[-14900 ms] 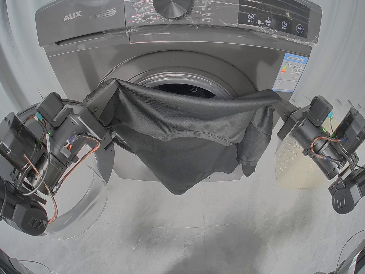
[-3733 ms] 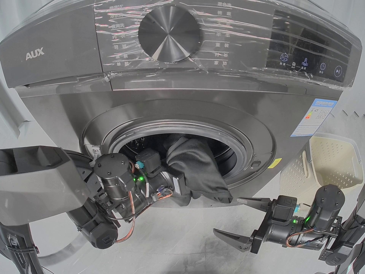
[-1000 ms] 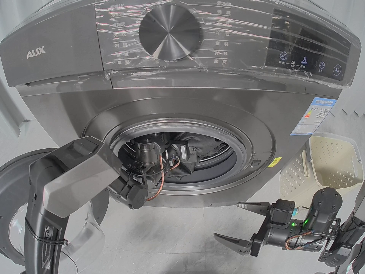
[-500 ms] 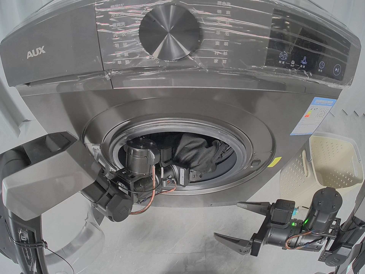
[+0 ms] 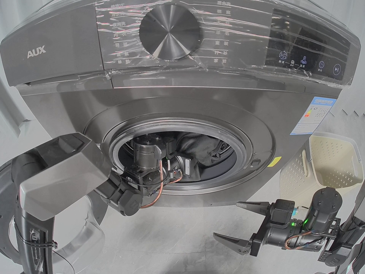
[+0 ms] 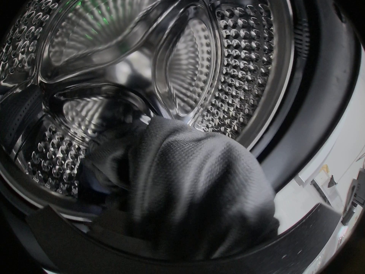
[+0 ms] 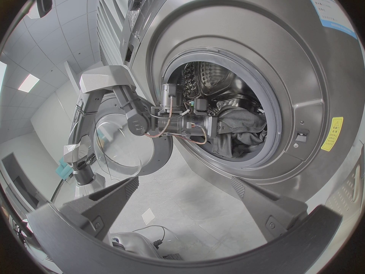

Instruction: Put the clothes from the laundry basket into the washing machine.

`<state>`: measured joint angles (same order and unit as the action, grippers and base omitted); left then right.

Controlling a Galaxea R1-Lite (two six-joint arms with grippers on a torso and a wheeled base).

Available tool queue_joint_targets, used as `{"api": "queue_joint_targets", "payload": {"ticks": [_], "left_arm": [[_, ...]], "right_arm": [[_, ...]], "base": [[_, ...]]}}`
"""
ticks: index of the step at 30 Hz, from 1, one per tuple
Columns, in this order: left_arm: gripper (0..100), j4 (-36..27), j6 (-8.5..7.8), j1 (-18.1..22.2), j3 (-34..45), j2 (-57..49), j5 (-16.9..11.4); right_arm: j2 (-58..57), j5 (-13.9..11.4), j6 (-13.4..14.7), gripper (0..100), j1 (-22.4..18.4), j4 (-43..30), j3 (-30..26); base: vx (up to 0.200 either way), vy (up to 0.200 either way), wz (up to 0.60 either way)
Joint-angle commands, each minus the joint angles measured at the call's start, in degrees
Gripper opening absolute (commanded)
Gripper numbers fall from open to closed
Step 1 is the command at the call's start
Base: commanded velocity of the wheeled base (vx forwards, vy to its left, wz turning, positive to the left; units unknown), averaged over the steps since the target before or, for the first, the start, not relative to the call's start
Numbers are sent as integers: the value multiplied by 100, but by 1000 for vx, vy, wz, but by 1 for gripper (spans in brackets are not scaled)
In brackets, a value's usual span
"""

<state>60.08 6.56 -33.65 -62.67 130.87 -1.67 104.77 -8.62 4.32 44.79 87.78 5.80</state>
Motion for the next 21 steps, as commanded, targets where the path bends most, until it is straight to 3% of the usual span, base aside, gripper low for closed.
{"api": "queue_joint_targets", "payload": {"ticks": [1,5,9,18,19,21], "left_arm": [[0,329,3,42,-1037,870,422],[0,382,38,244,-1915,1275,721],[0,382,197,394,-2706,1547,967],[0,408,258,403,-2794,1547,1081],[100,400,267,394,-2733,1530,1072],[100,347,293,376,-2583,1451,1072]], "right_arm": [[18,1,-1,100,12,2,0],[18,-8,-1,100,4,2,-18],[18,-8,-1,100,4,2,0],[26,-8,-1,100,4,2,-9],[26,-8,-1,100,4,2,-9],[26,-8,-1,100,4,2,-9]], "base": [[0,0,0],[0,0,0],[0,0,0],[0,0,0],[0,0,0],[0,0,0]]}}
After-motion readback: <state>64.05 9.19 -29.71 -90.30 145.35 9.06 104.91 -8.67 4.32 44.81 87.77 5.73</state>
